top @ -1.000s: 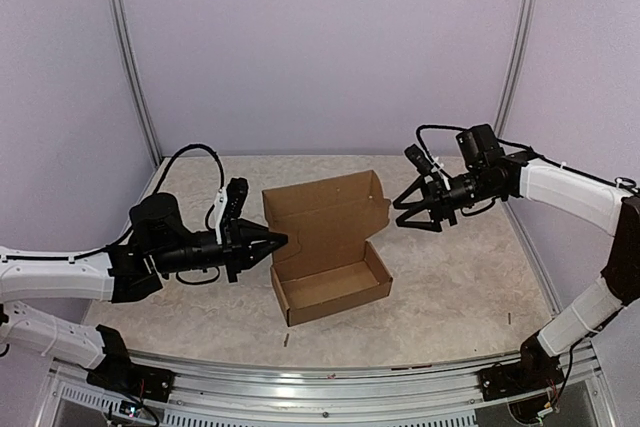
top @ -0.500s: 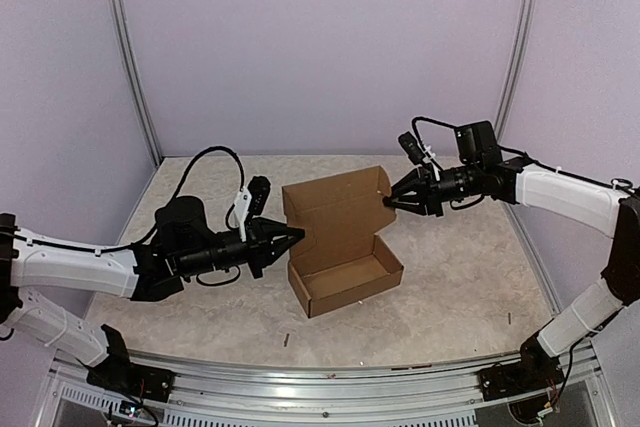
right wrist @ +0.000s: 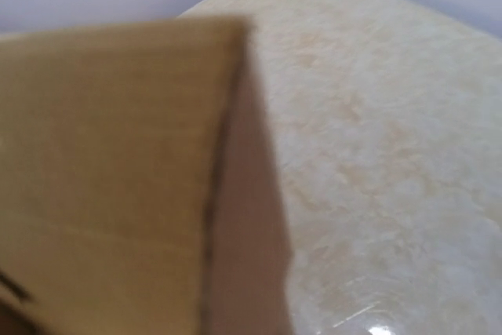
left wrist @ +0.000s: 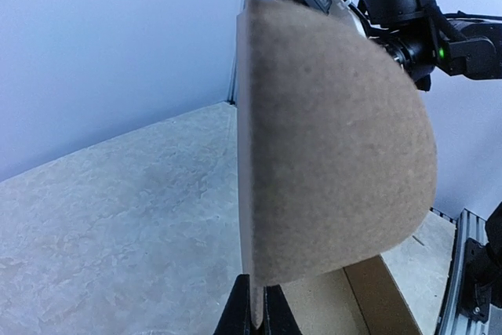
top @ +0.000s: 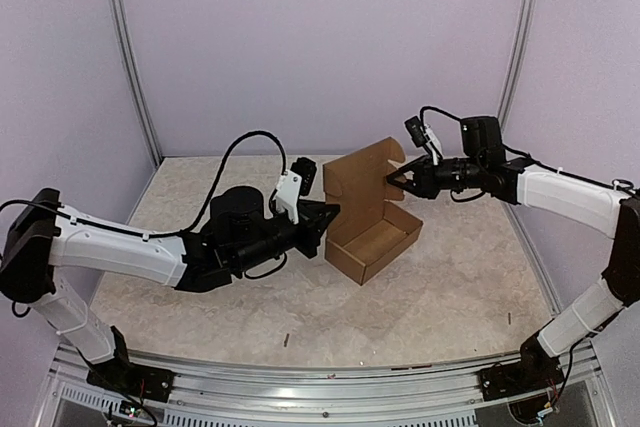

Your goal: Fold the paper box

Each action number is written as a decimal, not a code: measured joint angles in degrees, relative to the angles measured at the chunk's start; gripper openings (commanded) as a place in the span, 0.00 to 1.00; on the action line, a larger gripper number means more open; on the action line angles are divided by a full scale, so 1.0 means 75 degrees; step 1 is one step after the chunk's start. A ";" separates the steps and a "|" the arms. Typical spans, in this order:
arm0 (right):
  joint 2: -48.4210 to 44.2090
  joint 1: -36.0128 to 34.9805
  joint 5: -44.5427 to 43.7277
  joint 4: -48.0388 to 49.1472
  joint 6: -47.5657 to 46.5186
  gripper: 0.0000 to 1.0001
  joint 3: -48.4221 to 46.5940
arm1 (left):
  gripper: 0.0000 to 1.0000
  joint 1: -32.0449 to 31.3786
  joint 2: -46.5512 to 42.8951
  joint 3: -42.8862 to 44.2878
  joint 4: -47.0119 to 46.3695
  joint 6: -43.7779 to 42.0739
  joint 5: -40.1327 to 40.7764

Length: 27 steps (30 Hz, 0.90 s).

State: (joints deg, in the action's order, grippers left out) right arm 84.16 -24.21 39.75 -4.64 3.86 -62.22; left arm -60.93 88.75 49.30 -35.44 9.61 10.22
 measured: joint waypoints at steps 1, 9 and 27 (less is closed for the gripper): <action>0.0009 0.0026 -0.0070 0.0067 0.0143 0.24 0.0000 | 0.00 -0.0058 0.0166 0.0163 0.0026 0.0000 0.0189; -0.0105 0.0699 0.0560 -0.0460 0.0256 0.47 -0.0003 | 0.00 -0.0050 0.0344 0.0519 0.0428 -0.0318 0.0612; 0.0157 0.1900 0.2361 -0.1999 -0.1781 0.50 -0.0682 | 0.00 0.1419 -0.1638 0.0731 0.2643 -0.0796 -0.4526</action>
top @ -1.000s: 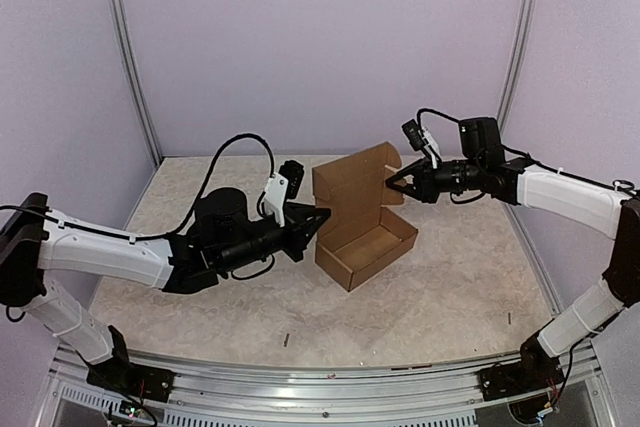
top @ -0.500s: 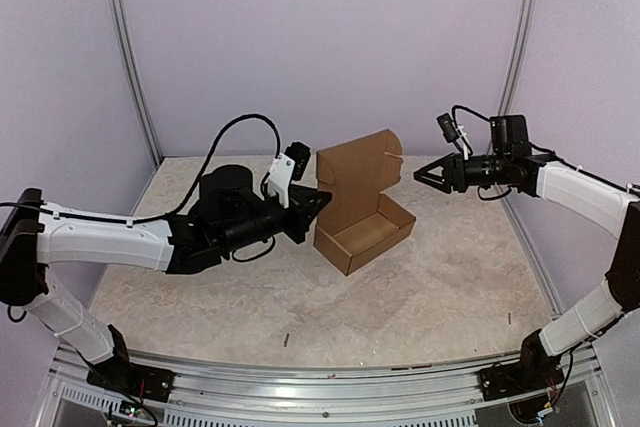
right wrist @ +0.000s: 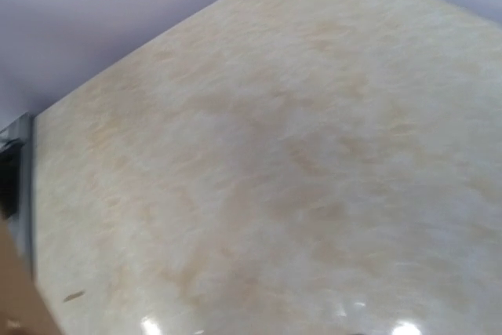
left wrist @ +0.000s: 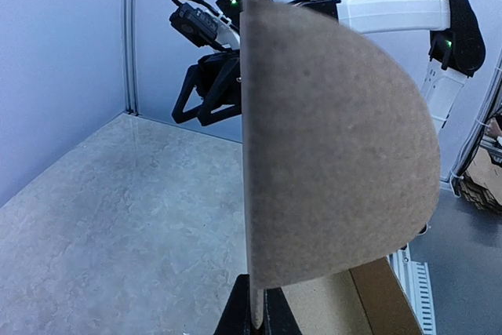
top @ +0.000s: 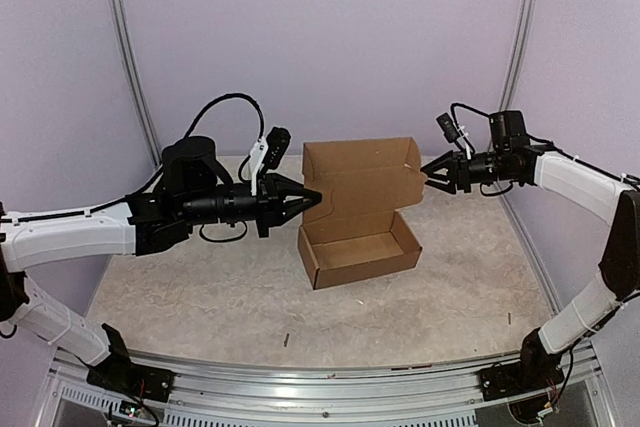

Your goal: Fold the paper box

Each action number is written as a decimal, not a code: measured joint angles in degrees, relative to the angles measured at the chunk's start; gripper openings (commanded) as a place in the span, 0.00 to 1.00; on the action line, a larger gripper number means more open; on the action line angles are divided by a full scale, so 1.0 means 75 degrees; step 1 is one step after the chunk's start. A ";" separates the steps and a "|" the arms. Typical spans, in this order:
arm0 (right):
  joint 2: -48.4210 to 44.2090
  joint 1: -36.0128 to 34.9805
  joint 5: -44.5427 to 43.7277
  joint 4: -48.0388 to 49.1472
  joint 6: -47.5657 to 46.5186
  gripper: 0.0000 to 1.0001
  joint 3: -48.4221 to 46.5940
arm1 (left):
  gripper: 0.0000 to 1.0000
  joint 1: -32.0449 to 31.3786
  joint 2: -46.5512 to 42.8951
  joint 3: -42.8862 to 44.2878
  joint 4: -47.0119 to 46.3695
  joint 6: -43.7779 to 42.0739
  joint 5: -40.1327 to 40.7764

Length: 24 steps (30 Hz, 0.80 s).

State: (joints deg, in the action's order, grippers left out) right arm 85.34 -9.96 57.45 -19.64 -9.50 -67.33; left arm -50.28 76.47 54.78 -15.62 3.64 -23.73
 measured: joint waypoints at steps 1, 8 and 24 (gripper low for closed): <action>0.0032 -0.0093 0.0085 -0.0087 -0.0111 0.51 -0.0017 | 0.00 0.0003 0.0029 0.0000 0.0006 0.0015 -0.0017; -0.0102 -0.0903 0.1320 -0.0930 -0.1343 0.53 -0.0058 | 0.00 0.0032 0.0198 0.0000 -0.0058 0.0128 0.0265; -0.0309 -0.1419 0.2279 -0.2107 -0.2713 0.53 -0.0230 | 0.00 0.0105 0.0239 -0.0003 -0.0382 0.0385 -0.0405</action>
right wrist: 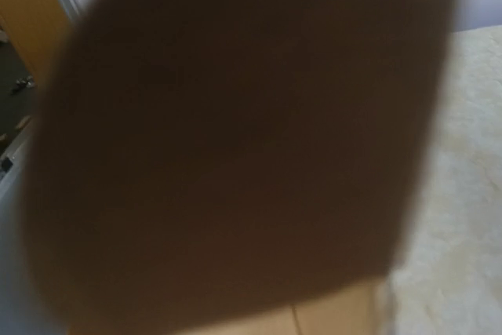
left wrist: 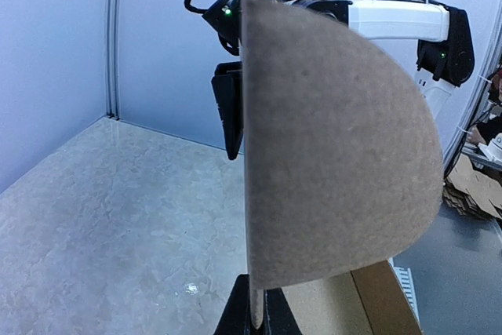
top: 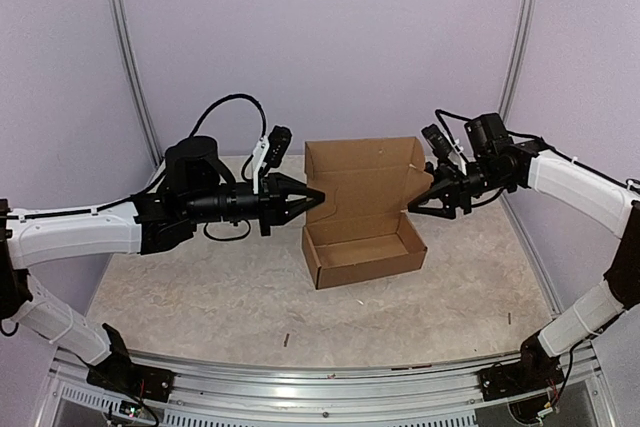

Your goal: Fold the paper box

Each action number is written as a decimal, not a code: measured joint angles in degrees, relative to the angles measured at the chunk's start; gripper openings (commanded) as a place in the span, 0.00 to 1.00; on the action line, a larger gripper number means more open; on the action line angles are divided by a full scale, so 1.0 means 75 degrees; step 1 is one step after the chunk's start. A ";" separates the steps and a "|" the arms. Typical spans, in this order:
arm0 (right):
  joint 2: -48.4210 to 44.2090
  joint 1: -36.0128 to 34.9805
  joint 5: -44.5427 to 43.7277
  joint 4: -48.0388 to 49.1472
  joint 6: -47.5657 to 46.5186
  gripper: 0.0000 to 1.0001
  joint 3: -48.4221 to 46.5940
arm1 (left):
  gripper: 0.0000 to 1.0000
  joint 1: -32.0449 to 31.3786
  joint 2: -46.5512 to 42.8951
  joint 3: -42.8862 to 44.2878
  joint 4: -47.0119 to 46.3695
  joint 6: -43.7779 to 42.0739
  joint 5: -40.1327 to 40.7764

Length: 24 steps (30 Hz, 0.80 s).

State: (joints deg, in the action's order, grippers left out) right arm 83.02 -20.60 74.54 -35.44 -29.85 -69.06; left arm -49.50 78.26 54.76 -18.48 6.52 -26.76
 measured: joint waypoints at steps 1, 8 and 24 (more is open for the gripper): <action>0.0000 -0.0038 0.0009 0.0125 0.0137 0.52 0.0000 | 0.00 0.0003 0.0032 0.0000 -0.0070 0.0038 -0.0131; 0.0332 -0.0201 0.0038 0.0181 0.0361 0.55 -0.0306 | 0.00 0.0111 0.0539 0.0146 -0.0248 0.0154 -0.0857; 0.0656 0.1912 0.0519 -0.3258 -0.2396 0.48 -0.1384 | 0.00 0.0554 0.0254 0.0329 0.0548 0.0061 -0.1239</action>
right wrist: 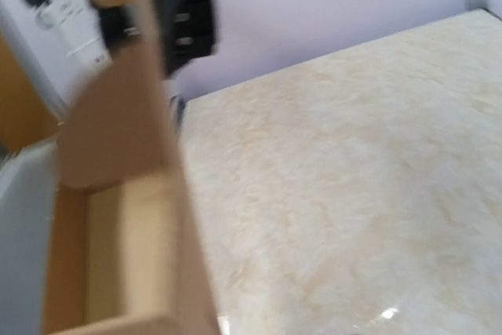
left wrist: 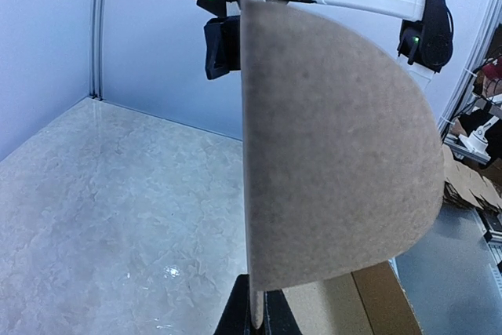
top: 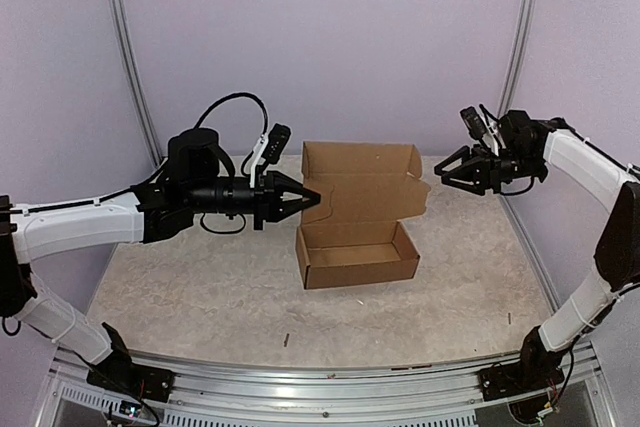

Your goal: Fold the paper box

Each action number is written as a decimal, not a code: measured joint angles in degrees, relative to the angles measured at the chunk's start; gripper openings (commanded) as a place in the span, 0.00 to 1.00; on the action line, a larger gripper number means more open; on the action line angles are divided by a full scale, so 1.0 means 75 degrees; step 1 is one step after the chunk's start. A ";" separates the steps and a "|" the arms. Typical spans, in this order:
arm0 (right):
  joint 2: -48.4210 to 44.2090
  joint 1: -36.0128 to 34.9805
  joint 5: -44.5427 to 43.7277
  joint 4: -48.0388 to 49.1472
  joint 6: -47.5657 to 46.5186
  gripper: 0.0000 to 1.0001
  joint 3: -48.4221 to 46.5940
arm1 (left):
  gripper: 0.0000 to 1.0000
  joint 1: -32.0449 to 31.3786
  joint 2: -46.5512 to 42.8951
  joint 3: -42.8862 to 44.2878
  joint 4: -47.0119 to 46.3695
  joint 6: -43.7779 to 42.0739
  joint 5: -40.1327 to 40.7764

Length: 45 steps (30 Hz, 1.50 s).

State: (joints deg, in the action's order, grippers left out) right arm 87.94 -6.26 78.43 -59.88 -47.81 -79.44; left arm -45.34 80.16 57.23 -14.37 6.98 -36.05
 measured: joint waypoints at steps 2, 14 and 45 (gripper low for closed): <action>0.0233 0.0227 0.0064 0.0032 0.0134 0.48 -0.0044 | 0.00 0.0000 -0.0038 -0.0003 -0.0006 0.0003 -0.0038; -0.0291 -0.0560 -0.1000 0.3214 0.3022 0.49 0.1402 | 0.00 0.0000 -0.0070 -0.0087 -0.0294 0.0067 -0.0140; -0.0522 -0.1792 -0.0303 0.2731 0.2311 0.48 0.1078 | 0.00 0.0006 0.0262 -0.0041 -0.0592 0.0382 -0.0370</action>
State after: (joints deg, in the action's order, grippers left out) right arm 84.03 -19.70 76.16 -39.40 -30.48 -71.35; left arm -45.30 82.13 56.93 -18.81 9.85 -38.83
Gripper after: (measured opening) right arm 0.498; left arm 0.032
